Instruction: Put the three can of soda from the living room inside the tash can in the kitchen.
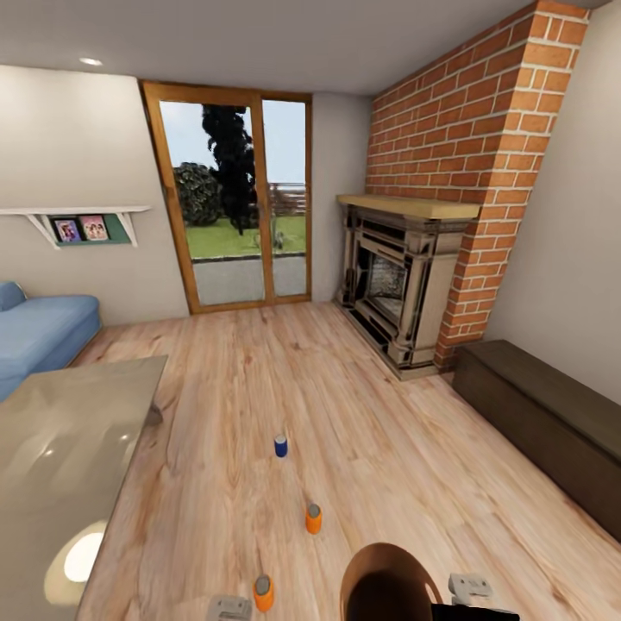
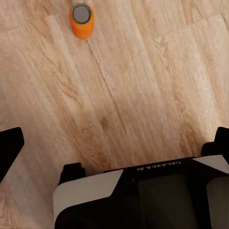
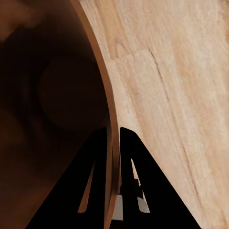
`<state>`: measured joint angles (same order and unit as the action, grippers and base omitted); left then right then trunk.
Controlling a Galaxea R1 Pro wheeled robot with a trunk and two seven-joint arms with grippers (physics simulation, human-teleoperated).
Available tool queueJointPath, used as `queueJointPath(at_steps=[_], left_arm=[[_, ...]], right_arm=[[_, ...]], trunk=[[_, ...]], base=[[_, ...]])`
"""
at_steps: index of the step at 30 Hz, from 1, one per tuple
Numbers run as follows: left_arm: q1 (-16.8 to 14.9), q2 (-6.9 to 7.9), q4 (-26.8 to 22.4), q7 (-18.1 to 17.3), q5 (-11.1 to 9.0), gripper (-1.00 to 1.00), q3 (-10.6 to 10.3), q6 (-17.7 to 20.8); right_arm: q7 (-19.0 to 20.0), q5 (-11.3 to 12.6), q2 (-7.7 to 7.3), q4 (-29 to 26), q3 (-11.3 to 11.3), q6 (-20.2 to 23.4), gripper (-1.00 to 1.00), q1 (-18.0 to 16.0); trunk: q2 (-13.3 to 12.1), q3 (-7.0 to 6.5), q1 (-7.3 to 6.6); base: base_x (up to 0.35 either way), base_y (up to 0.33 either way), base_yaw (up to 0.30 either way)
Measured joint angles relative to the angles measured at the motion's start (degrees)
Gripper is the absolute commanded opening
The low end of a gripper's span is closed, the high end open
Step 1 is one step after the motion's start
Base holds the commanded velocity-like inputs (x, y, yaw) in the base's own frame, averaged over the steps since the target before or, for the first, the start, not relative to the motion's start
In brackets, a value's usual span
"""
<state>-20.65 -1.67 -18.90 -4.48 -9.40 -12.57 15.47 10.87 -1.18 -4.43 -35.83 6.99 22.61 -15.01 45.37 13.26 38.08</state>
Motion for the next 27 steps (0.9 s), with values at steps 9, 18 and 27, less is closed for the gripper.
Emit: queueJointPath(at_steps=[9,18,27], left_arm=[[0.0,-0.03,0.07,0.0,0.01,1.0,0.0,0.0],[0.0,-0.05,0.03,0.0,0.0,1.0,0.0,-0.07],[0.0,0.0,-0.06,0.0,0.0,1.0,0.0,-0.1]], right_arm=[[0.0,-0.01,0.03,0.0,-0.02,0.0,-1.0,0.0],[0.02,0.09,0.02,0.0,-0.07,0.01,-1.0,0.0],[-0.02,-0.11,-0.02,0.0,0.01,-0.01,-1.0,-0.01]], trunk=[[0.0,0.0,0.0],[0.0,0.0,0.0],[0.0,0.0,0.0]], base=[[0.342,0.001,0.0],[0.34,-0.009,0.0],[0.291,-0.139,0.0]])
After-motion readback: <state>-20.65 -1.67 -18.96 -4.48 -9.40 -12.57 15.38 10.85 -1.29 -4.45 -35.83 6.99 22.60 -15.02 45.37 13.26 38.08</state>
